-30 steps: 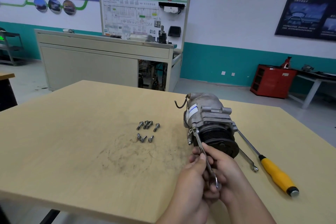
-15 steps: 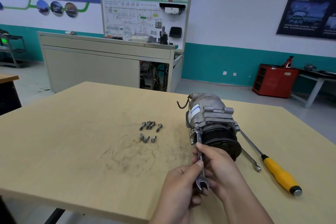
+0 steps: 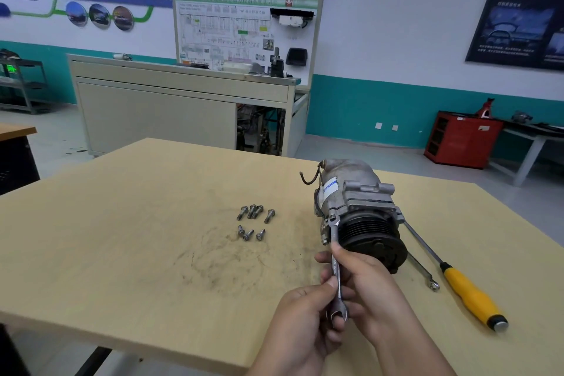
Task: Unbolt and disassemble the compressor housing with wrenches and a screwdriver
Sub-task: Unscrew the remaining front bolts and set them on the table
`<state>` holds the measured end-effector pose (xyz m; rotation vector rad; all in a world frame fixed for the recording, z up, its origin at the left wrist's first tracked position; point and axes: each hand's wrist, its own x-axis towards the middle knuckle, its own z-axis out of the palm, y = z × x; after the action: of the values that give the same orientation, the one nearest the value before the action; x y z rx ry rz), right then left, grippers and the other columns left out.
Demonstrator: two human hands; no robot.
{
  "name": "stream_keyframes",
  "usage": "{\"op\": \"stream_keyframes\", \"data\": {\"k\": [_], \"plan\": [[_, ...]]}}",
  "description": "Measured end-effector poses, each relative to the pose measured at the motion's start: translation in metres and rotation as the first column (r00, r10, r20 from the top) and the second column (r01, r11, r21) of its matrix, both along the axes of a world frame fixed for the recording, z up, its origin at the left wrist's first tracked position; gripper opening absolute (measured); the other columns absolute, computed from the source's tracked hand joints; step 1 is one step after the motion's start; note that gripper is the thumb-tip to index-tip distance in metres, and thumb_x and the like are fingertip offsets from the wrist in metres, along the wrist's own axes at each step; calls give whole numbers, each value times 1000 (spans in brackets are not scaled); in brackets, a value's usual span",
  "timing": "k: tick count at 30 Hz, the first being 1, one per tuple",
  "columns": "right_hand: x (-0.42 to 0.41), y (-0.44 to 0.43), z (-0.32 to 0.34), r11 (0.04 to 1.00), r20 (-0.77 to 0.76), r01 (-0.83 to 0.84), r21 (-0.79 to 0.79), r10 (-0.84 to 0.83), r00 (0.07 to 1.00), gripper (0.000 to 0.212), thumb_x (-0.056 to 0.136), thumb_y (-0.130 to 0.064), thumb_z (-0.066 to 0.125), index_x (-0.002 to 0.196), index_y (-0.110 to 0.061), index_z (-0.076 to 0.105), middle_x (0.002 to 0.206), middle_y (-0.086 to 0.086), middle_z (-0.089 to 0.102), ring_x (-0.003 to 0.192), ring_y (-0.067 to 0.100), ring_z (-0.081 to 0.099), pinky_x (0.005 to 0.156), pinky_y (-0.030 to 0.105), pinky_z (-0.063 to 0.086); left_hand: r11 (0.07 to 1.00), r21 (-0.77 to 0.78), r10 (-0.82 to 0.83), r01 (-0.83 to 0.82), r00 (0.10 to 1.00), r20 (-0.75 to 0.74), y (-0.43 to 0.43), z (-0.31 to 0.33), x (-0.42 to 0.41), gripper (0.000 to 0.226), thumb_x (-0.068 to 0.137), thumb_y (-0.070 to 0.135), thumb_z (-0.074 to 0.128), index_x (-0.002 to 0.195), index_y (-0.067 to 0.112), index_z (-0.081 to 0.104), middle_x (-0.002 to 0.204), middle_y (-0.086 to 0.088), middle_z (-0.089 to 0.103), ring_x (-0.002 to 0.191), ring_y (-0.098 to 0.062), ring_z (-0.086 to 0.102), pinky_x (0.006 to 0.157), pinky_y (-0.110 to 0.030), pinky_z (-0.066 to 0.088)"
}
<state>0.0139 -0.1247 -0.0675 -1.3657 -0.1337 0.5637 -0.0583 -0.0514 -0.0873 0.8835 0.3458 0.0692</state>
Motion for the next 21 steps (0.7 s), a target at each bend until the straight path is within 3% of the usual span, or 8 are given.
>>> {"op": "stream_keyframes", "data": {"k": [6, 10, 14, 21], "plan": [[0, 0, 0, 999, -17, 17, 52, -16, 1000, 37, 95, -26, 51, 80, 3, 69, 51, 8, 55, 34, 9, 41, 33, 16, 34, 983, -160, -84, 84, 996, 11, 1, 4, 0, 40, 87, 16, 57, 52, 4, 70, 55, -14, 63, 32, -9, 45, 31, -11, 32], [-1, -1, -2, 995, -24, 46, 94, -44, 999, 31, 94, -21, 52, 82, 4, 66, 50, 8, 55, 32, 6, 37, 32, 14, 32, 946, -303, -123, 114, 992, -9, -2, 7, -2, 24, 72, 15, 61, 54, 1, 67, 53, -13, 60, 30, -10, 44, 30, -11, 31], [-3, 2, -4, 985, -55, 124, 124, -117, 992, 26, 93, -20, 55, 78, 1, 61, 49, 8, 54, 29, 5, 35, 30, 12, 29, 889, -438, -154, 132, 988, -15, -3, 7, 0, 18, 72, 10, 58, 58, 0, 62, 49, -8, 53, 28, -10, 41, 29, -9, 30], [-1, 0, -4, 992, 17, 104, 72, -106, 994, 28, 93, -20, 54, 81, 4, 63, 48, 8, 54, 30, 5, 33, 31, 12, 27, 923, -370, -126, 109, 992, -22, -7, 4, 1, 28, 77, 16, 56, 54, 2, 61, 48, -8, 51, 28, -10, 40, 28, -10, 28]]}}
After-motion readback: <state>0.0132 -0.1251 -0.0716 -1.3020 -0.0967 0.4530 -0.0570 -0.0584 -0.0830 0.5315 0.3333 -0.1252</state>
